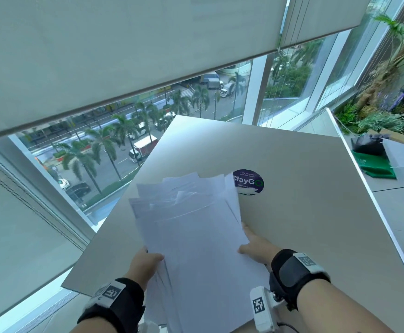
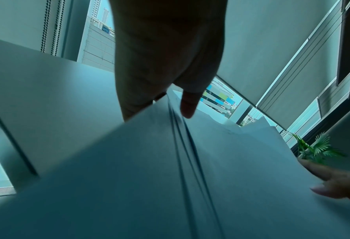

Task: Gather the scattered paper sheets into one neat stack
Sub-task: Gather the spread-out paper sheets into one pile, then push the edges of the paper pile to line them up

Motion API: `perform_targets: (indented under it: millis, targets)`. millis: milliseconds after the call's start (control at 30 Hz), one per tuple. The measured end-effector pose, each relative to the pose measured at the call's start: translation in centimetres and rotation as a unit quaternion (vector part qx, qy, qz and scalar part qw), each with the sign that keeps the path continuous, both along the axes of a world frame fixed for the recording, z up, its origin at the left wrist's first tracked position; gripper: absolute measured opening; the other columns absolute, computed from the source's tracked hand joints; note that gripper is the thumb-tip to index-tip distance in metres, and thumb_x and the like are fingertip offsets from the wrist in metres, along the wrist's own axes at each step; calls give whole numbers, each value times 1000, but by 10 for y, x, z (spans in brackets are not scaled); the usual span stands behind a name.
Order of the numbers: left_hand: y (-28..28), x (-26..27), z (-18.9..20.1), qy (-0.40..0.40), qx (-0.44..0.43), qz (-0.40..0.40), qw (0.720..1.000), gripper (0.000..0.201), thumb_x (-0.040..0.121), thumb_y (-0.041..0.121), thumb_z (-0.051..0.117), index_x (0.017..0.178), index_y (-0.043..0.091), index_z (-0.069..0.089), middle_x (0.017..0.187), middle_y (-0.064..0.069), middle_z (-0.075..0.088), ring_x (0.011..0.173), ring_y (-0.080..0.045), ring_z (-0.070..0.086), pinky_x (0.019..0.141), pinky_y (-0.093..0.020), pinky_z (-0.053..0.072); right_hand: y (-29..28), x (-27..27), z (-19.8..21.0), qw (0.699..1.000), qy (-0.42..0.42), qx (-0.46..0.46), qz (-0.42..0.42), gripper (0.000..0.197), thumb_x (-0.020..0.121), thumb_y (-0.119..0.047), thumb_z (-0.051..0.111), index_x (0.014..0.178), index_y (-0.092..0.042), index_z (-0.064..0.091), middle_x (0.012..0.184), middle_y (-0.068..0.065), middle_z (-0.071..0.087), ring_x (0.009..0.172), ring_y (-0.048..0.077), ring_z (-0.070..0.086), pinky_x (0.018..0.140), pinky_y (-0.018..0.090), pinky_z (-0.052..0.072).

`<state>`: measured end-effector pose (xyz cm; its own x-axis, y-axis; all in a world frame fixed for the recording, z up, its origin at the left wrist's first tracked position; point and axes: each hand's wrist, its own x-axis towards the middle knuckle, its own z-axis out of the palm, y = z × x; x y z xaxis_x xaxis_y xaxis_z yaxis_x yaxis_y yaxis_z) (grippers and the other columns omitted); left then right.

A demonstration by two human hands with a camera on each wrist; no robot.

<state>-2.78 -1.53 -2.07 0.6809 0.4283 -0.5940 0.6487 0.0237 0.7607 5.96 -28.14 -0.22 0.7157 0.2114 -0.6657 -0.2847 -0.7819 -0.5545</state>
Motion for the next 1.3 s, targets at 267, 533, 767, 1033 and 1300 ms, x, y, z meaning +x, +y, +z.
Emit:
perform_targets:
  millis: [267,533,767,1033,1300]
  targets:
    - [1,5,-1,-13,25,69,997,12,79,-10,49,73,0,49,70,-9,44,63,-21,38,55,-27,28,-3,13,-17,993,-51,-95,-54,19,83,-5,40,92,-4,57,111,17,61,90,27,58,78,29,47]
    - [-4,4,13,-22,-71,-15,997,64,65,-5,53,125,14,41,116,-13,57,109,-33,54,89,-40,45,-5,7,-10,987,-67,-135,-61,26,84,4,35,64,-11,33,67,1,37,71,22,40,55,25,31]
    - [4,8,7,33,-17,-29,999,80,58,21,61,135,20,40,137,-13,47,123,-35,46,106,-51,39,-1,10,-2,988,-32,-33,-148,21,79,-9,47,99,-8,49,105,16,56,90,31,58,79,37,51]
    - [-2,7,41,69,-96,-77,990,72,86,9,51,148,27,19,151,8,23,136,-26,29,101,-49,37,16,6,21,994,10,-108,-19,38,92,-5,42,130,-9,42,142,16,32,128,30,32,109,31,30]
    - [0,7,37,1,-30,-50,998,69,79,10,59,142,13,32,126,2,49,117,-26,46,89,-36,36,19,13,16,987,-1,-160,-16,49,91,-21,45,139,-20,36,141,5,34,128,27,28,106,31,30]
